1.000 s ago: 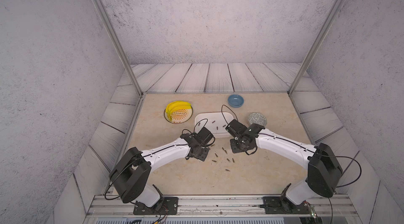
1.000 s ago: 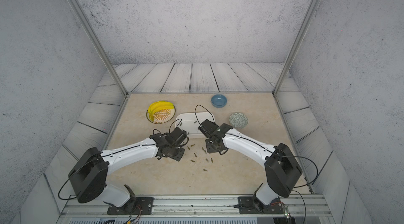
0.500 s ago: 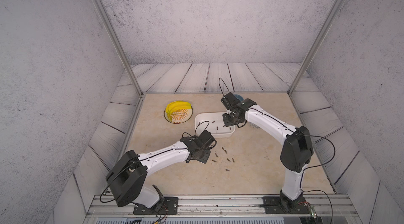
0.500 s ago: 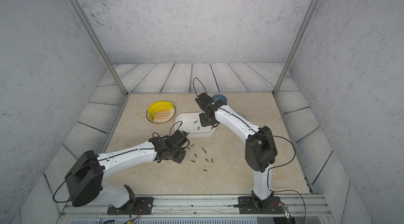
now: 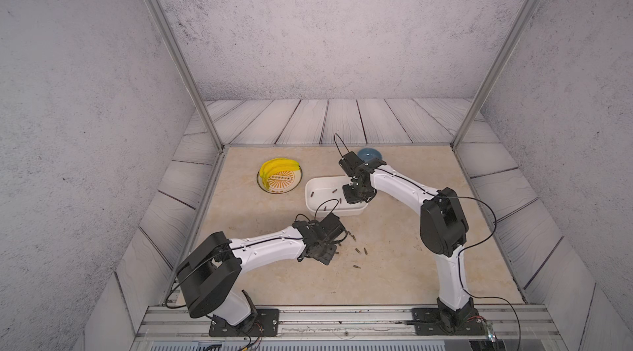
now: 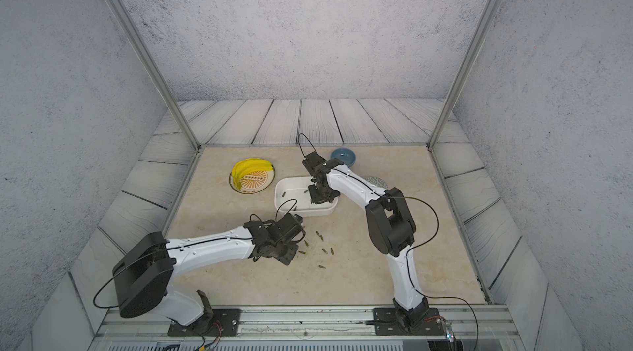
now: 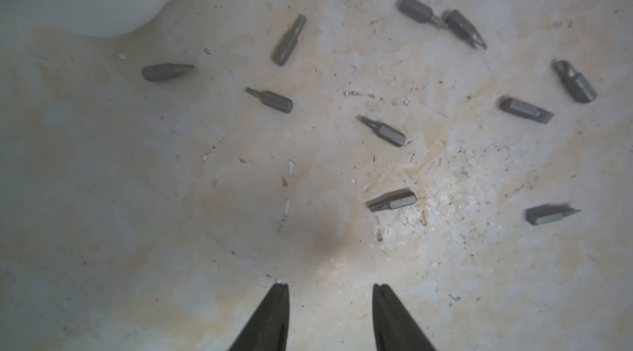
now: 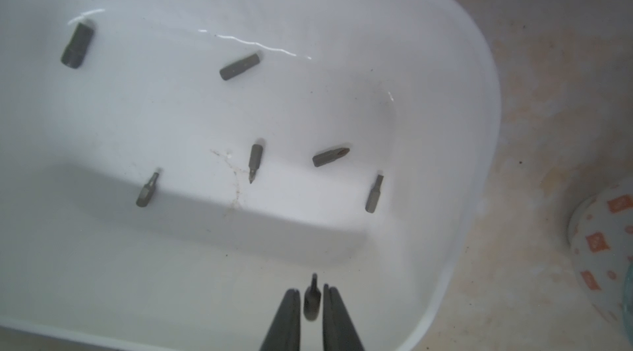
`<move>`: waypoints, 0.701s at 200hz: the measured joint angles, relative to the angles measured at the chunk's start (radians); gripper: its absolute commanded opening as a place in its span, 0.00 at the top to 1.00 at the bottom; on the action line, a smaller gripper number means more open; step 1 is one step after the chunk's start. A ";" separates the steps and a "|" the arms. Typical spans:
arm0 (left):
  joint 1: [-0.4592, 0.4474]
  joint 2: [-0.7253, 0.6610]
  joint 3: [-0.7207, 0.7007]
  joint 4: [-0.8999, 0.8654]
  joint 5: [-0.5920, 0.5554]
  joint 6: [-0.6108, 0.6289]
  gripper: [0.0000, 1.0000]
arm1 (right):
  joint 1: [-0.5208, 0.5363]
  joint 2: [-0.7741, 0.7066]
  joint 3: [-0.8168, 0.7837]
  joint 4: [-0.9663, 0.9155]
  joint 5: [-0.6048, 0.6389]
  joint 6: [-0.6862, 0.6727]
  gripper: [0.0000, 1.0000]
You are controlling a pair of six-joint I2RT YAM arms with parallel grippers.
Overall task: Put the bit on the desktop into the storage box
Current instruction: Place the screwdriver bit in the storage box.
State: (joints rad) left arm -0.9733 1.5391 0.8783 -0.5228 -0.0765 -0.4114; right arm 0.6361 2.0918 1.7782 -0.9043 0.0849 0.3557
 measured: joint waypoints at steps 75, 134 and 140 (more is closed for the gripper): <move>-0.012 0.097 0.108 -0.013 0.018 0.024 0.55 | -0.015 -0.008 -0.012 -0.004 0.000 -0.004 0.61; -0.022 0.143 0.120 -0.020 0.034 0.030 0.55 | -0.101 -0.182 -0.055 -0.022 0.027 -0.008 0.60; -0.023 0.146 0.122 -0.021 0.036 0.030 0.55 | -0.106 -0.199 -0.056 -0.023 0.029 -0.008 0.60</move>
State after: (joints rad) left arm -0.9962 1.6855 1.0008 -0.5434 -0.0406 -0.3813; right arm 0.5297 1.8927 1.7222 -0.9268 0.1143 0.3473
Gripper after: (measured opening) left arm 0.447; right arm 0.395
